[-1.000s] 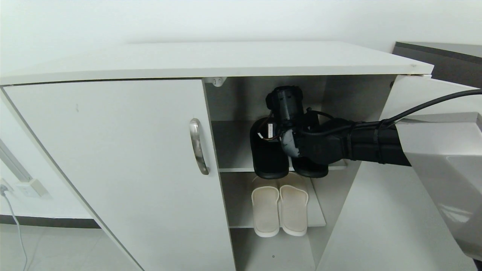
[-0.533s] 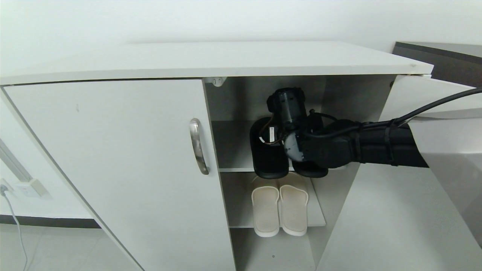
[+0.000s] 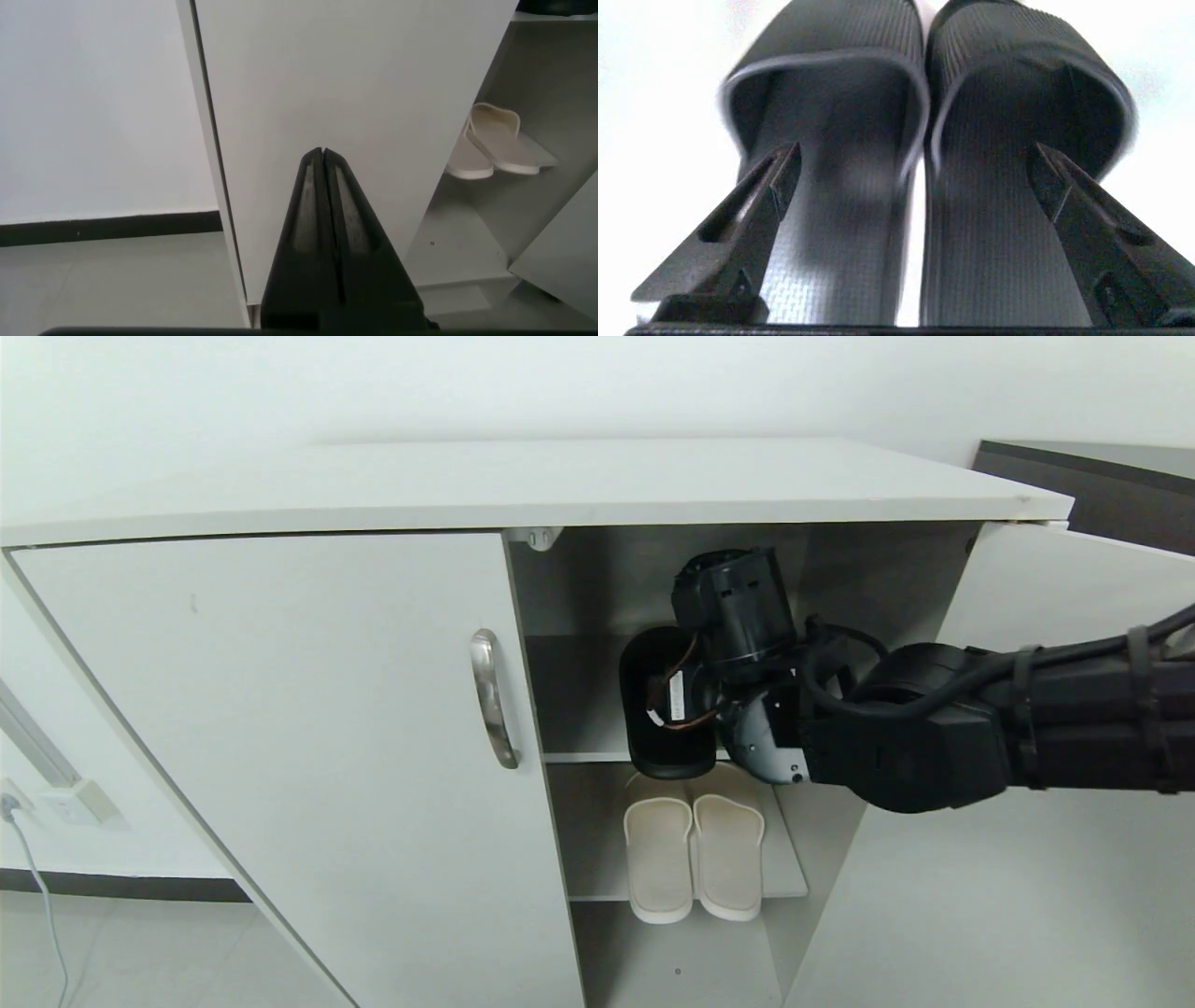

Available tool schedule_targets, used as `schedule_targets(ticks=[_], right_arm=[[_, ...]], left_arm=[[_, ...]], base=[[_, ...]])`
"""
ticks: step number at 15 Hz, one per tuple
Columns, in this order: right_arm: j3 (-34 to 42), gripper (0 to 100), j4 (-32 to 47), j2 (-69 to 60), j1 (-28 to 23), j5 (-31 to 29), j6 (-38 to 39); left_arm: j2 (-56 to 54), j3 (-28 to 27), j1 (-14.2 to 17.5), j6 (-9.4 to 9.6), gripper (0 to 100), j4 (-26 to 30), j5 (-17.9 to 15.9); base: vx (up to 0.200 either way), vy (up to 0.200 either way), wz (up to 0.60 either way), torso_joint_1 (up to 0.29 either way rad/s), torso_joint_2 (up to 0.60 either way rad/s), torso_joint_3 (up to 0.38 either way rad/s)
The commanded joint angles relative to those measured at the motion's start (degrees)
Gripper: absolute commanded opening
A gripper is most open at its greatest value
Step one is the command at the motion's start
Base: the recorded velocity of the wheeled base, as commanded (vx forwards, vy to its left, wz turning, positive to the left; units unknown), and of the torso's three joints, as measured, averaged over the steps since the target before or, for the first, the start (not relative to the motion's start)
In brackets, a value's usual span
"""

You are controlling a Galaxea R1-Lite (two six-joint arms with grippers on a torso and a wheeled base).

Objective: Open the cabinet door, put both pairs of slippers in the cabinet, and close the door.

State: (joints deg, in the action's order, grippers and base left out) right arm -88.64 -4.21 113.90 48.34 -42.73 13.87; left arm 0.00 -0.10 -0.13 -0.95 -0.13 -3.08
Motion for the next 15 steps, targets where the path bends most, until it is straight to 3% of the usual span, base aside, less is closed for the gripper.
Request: schedule_targets(ticks=[1,3,7,10,11,15], right_arm=[[7.4,100,-3.3,-6.9,2.5,-0.3,0.0],[12.0,100,-6.5,-9.1,3.6,0.0,0.1],[27.6,100,-20.8,-12.5,4.9,4.1,-0.2],[31.7,100,-25.3,-12.1,5.0,4.9,-0.8],[31.6,0,-25.4,-12.1,5.5,5.0,-0.8],[31.7,0,-25.5,-12.2,7.0,5.0,-0.8]], left_arm=[[0.0,0.0,0.0,-0.02,0,0.0,0.0],[0.0,0.0,0.0,-0.02,0,0.0,0.0],[0.0,0.0,0.0,-0.02,0,0.0,0.0],[0.0,0.0,0.0,0.07,0,0.0,0.0],[0.0,0.0,0.0,0.07,0,0.0,-0.1],[0.0,0.0,0.0,0.07,0,0.0,-0.1]], base=[[0.000,0.000,0.00,0.000,0.00,0.000],[0.000,0.000,0.00,0.000,0.00,0.000],[0.000,0.000,0.00,0.000,0.00,0.000],[0.000,0.000,0.00,0.000,0.00,0.000],[0.000,0.000,0.00,0.000,0.00,0.000],[0.000,0.000,0.00,0.000,0.00,0.000]])
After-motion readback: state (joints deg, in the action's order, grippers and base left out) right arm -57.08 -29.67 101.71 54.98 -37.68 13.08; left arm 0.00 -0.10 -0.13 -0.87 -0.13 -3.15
